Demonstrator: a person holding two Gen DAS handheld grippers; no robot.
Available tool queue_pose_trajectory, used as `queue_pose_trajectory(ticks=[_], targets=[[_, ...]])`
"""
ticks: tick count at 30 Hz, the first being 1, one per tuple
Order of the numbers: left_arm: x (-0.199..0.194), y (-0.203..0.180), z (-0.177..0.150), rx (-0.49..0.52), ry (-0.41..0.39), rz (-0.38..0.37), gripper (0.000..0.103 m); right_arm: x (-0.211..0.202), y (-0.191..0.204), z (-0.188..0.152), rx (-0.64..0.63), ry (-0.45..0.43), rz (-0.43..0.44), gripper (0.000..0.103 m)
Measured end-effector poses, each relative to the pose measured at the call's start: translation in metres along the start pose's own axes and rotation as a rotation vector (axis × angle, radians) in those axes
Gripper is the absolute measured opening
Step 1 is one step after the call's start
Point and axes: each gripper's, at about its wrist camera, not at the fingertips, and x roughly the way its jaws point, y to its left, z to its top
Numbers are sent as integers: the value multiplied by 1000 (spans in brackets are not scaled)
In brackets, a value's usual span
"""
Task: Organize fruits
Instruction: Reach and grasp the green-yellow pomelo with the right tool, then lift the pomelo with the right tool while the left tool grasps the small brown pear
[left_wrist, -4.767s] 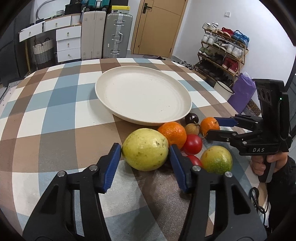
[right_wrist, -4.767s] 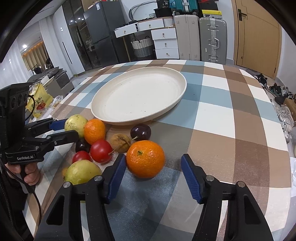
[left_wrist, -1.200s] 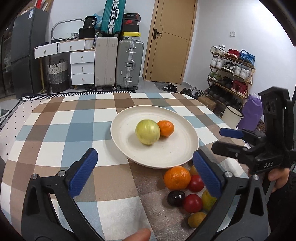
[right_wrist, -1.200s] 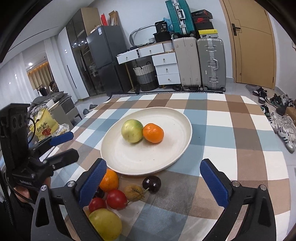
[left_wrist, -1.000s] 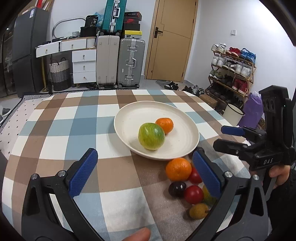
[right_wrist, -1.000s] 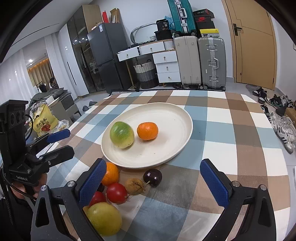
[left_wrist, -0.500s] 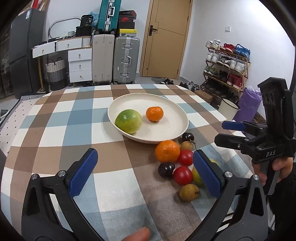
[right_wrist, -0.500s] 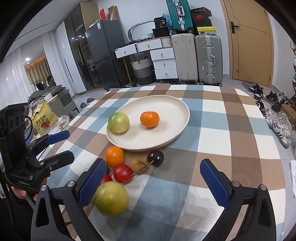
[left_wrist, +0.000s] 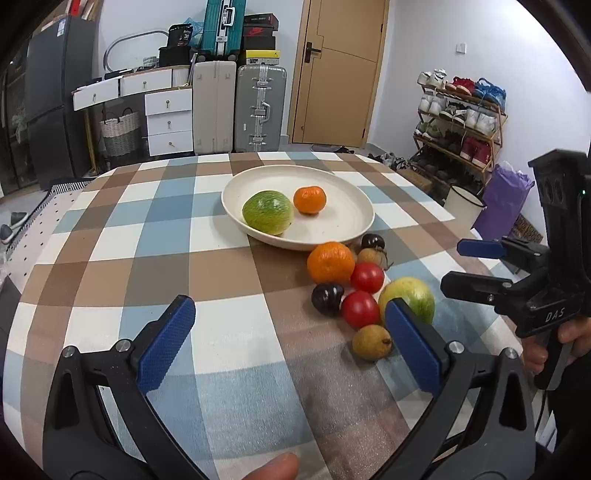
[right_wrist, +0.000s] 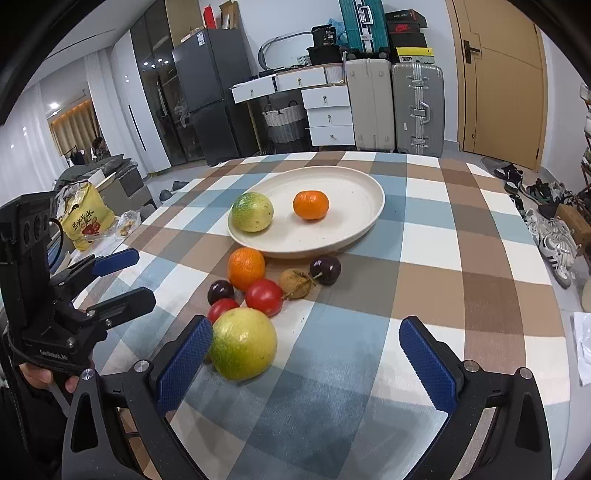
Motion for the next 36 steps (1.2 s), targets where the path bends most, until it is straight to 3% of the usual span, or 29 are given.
queue_pose_trajectory(ticks=[5,19,23,30,34,36], targets=[[-2,-11,-7,37,8,-5,102,5,7,-6,-4,34,-13,103],[-1,-4,-7,2,24,-14,102,32,28,-15,-33,108,-8,101],[0,-4,-7,-1,26,-17,102,36,31,-13,-33,117,12,86],[5,0,-7,-20,39,-19,102,39,32,-12,-17,116,61,70],[5,0,-7,-20,40,-21,102,37,32,-12,-13,116,113,51],[6,0,-7,-18,43,-21,102,35,34,-13,-25,109,102,51]])
